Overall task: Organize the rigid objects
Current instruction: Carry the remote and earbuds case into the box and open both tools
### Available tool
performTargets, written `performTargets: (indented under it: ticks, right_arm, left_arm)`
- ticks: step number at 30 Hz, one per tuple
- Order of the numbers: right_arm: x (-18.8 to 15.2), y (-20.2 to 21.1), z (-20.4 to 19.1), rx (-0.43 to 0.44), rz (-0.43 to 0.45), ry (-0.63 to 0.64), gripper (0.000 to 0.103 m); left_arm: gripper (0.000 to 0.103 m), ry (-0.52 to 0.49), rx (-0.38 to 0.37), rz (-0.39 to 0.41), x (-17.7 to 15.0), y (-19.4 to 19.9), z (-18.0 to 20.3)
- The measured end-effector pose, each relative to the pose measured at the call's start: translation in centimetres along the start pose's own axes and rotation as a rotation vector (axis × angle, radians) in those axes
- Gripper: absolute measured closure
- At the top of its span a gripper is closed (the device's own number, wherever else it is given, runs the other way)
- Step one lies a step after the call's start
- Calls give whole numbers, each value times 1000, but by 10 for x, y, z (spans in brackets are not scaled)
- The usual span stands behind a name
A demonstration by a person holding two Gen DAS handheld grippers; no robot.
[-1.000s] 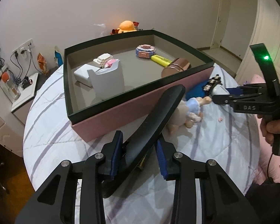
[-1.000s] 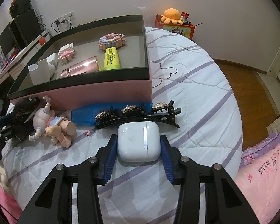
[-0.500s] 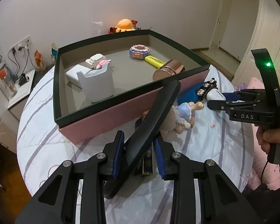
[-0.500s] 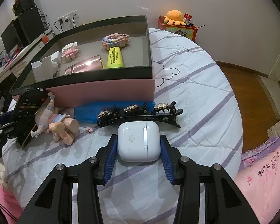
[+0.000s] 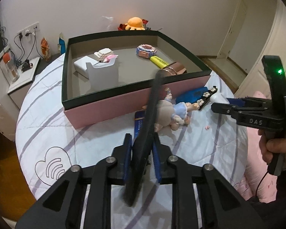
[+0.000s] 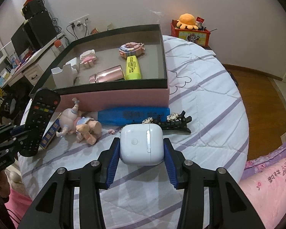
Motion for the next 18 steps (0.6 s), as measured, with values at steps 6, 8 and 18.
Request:
performTargets:
  ticks: [6,8,18]
  right_arm:
    - [-4,0,1,5,-5,-2,58]
    - [-3,3,1,9,1,0,58]
    - [2,15,-15,55,28,27,58]
  left_arm:
    - [86,-2,-5,7,0,5,9]
    - [86,-4,-5,18,1,11,11]
    - [86,28,-4,65,7,33,12]
Point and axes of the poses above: each gripper's, at about its wrist camera, not at the fingertips, and y roughly against the way its jaws point, z to its right, x to its top, the point moved 3 cm from there along -y, roughly the way its jaws point, and after that the axes turned 4 degrees about -z, right-handed, at the moved point
